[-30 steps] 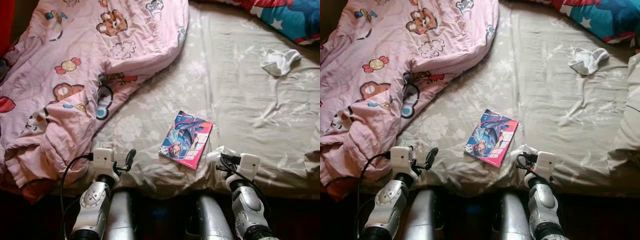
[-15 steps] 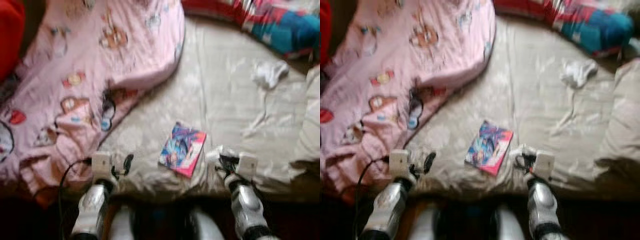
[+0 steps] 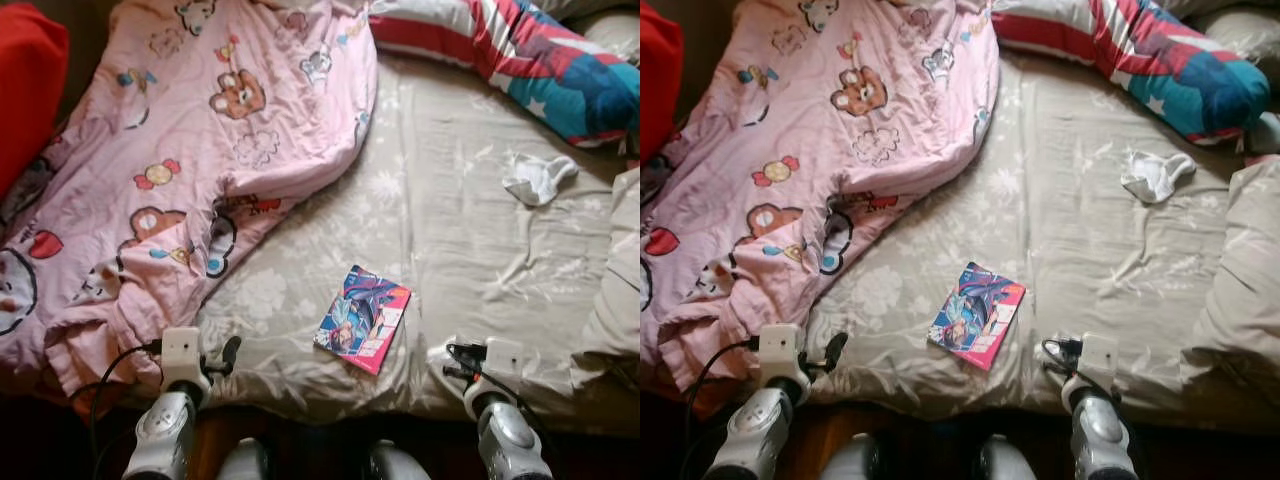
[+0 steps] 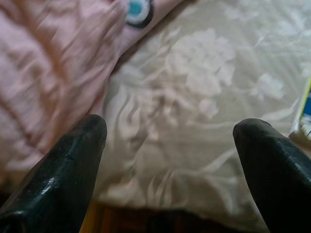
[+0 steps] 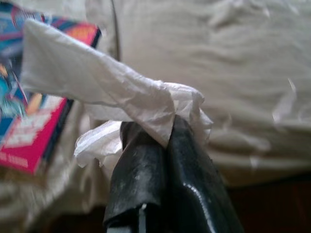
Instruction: Clean up the room
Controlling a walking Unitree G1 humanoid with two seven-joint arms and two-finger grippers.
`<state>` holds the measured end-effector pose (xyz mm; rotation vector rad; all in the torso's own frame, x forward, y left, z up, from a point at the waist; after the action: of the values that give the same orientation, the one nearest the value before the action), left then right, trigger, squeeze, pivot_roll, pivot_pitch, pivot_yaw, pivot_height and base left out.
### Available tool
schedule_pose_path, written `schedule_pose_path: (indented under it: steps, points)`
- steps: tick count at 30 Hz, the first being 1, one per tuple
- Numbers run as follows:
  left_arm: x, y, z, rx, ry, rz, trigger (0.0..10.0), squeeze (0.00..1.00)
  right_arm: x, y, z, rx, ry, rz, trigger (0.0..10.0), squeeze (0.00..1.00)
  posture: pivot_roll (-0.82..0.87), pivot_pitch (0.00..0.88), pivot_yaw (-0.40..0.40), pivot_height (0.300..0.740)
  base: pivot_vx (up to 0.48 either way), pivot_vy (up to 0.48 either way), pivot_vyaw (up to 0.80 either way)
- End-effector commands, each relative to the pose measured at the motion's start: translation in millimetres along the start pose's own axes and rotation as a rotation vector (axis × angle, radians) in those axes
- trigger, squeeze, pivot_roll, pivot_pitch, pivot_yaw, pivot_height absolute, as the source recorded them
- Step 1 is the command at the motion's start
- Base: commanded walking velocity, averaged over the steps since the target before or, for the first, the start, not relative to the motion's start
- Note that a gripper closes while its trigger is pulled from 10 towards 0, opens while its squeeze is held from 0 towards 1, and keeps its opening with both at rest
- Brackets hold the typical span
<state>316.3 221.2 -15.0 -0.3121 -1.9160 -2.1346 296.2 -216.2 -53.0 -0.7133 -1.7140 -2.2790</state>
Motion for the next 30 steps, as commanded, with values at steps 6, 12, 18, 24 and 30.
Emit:
schedule_pose_path:
  steps: [6, 12, 18, 24, 30]
  points:
    - [7.6, -31, 6.9, 0.007, 0.027, 0.131, 10.0, 0.00, 10.4, -28, -23.6, 0.003, -0.094, 0.112, 10.0, 0.00, 0.12, 0.124, -0.029, 0.740, 0.000, 0.000, 0.00]
    - [11.2, -44, 7.1, -0.014, 0.030, 0.203, 10.0, 0.00, 11.1, -35, -22.0, -0.019, -0.104, 0.148, 10.0, 0.00, 0.12, 0.092, -0.014, 0.740, 0.000, 0.000, 0.00]
    - [20.9, -61, 9.9, 0.012, 0.061, 0.254, 10.0, 0.00, 17.6, -54, -20.5, 0.010, -0.104, 0.219, 10.0, 0.00, 0.14, 0.076, -0.024, 0.740, 0.000, 0.000, 0.00]
    - [21.7, -66, 5.4, 0.020, 0.058, 0.278, 10.0, 0.00, 18.2, -58, -18.3, 0.032, -0.092, 0.247, 10.0, 0.00, 0.14, 0.076, -0.028, 0.740, 0.000, 0.000, 0.00]
    - [24.7, -73, 1.9, 0.017, 0.053, 0.314, 10.0, 0.00, 22.0, -67, -19.7, 0.045, -0.100, 0.292, 10.0, 0.00, 0.14, 0.073, -0.026, 0.740, 0.000, 0.000, 0.00]
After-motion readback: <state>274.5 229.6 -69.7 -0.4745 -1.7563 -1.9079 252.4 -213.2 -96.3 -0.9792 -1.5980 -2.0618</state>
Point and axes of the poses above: a point about 5 cm out from each wrist's last joint towards the gripper, its own x axis pointing back from the gripper into the wrist, its own y axis along the axis of the wrist's last joint, z = x × y, the point moved 5 cm from there along -x, pointing out of the wrist towards the gripper, and after that the axes turned 8 degrees about -x, right-handed, at the moved point
